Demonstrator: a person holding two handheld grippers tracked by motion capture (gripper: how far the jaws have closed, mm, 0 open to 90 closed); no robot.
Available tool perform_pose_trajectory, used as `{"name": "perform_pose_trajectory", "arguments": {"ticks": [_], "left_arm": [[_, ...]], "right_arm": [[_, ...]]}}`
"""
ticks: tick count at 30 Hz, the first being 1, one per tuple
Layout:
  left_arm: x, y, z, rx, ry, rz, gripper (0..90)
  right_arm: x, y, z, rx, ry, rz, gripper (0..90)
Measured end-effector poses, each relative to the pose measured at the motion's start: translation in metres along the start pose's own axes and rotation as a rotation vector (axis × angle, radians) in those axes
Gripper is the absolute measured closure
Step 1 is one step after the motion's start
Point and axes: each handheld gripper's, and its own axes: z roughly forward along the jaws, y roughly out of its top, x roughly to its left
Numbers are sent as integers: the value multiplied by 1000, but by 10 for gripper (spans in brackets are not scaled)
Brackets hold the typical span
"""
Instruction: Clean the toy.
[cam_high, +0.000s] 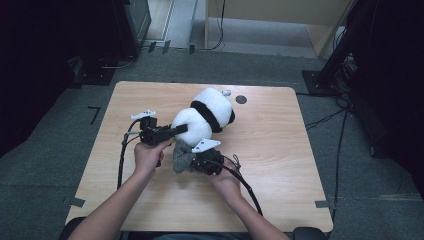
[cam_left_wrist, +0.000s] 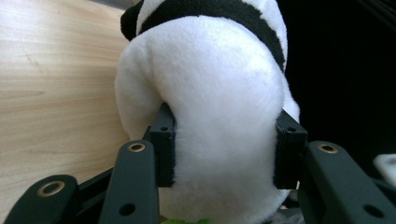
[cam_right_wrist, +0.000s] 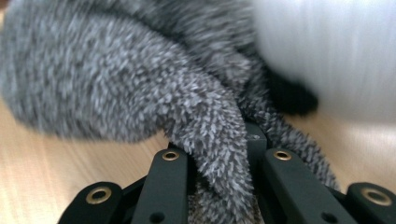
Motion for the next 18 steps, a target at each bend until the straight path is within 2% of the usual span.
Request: {"name": "perform_pose_trajectory", "arguments": {"ticks": [3, 5, 8, 10, 13, 16, 18], "left_arm": [[1, 0, 0, 5, -9, -9, 549], [1, 0, 1, 10, -4, 3, 547], [-2, 1, 0, 16, 20, 52, 543], [-2, 1, -2, 15, 33, 83, 542], [0, 4, -7, 13, 46, 98, 544], [3, 5, -11, 2, 52, 91, 544], [5, 6, -14, -10, 50, 90, 545]], "right_arm": [[-10, -3, 1, 3, 17, 59, 779], [-13, -4, 0, 4, 6, 59, 779], [-22, -6, -2, 4, 7, 99, 777], [-27, -7, -3, 2, 7, 106, 776], [-36, -9, -6, 13, -31, 117, 777], [-49, -10, -14, 1, -54, 162, 777], [-56, -10, -20, -2, -76, 175, 777]]}}
